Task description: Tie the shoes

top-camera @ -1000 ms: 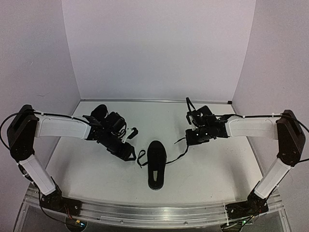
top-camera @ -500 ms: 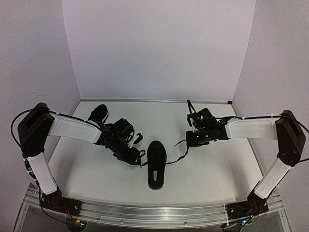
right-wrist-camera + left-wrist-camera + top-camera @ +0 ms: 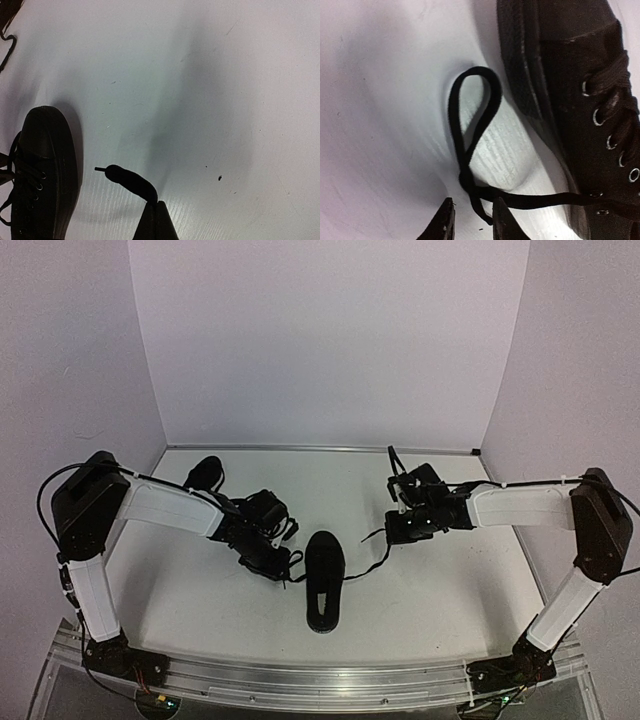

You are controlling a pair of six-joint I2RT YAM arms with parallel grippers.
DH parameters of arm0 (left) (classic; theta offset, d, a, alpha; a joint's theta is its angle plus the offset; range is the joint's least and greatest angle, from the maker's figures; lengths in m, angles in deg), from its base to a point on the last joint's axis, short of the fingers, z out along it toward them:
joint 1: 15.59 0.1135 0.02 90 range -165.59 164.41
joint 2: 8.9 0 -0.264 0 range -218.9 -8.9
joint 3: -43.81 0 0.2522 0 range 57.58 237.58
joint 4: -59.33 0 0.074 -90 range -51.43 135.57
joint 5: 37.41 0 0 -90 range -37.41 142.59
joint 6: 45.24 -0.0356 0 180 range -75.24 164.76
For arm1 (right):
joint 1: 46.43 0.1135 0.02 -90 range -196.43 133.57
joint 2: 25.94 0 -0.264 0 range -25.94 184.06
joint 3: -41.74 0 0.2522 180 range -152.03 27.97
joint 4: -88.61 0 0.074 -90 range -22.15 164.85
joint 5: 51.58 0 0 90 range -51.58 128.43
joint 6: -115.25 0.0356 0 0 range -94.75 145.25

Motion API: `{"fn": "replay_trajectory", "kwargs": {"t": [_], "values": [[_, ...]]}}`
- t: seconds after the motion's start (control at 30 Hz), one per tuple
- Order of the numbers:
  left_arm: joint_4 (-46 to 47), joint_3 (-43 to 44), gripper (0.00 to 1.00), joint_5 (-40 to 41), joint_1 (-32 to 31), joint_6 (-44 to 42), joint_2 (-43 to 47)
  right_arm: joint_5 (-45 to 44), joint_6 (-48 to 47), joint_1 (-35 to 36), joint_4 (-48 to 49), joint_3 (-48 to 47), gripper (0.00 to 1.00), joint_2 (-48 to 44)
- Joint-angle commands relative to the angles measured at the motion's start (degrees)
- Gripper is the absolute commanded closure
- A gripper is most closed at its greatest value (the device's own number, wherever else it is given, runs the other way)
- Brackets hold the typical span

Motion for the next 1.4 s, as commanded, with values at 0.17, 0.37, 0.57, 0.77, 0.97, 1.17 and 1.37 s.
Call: {"fn": "replay_trajectory", "kwargs": {"t": [0.17, 0.37, 0.57, 0.77, 0.97, 1.17, 1.37], "values": [[-3.5, -1.6, 0.98, 4.1, 0.8, 0.4, 5.8, -3.2, 0.7, -0.3, 0.5, 2.4, 1.00, -1.1], [-2.7, -4.1, 1.00, 3.8, 3.5, -0.3, 7.8, -3.2, 0.8, -0.9, 0.3, 3.4, 1.00, -2.3], [-4.4, -5.8, 1.00, 5.5, 8.8, 0.6, 12.1, -4.2, 1.1, -1.6, -0.5, 4.2, 1.00, -4.2], [-4.5, -10.4, 1.00, 9.1, 13.9, 3.5, 22.2, -7.2, 2.9, -3.0, -0.8, 8.2, 1.00, -9.9], [-4.4, -14.4, 1.00, 11.0, 13.9, 2.4, 32.2, -5.4, 2.4, -3.1, 0.8, 9.6, 1.00, -13.2], [-3.3, -17.3, 1.00, 9.0, 13.8, -0.8, 42.3, 4.2, -0.4, -3.1, 6.5, 6.2, 1.00, -15.2], [0.5, -18.5, 1.00, 1.6, 11.2, -2.0, 47.9, 14.8, -1.0, -2.0, 10.9, -1.6, 1.00, -9.7]]}}
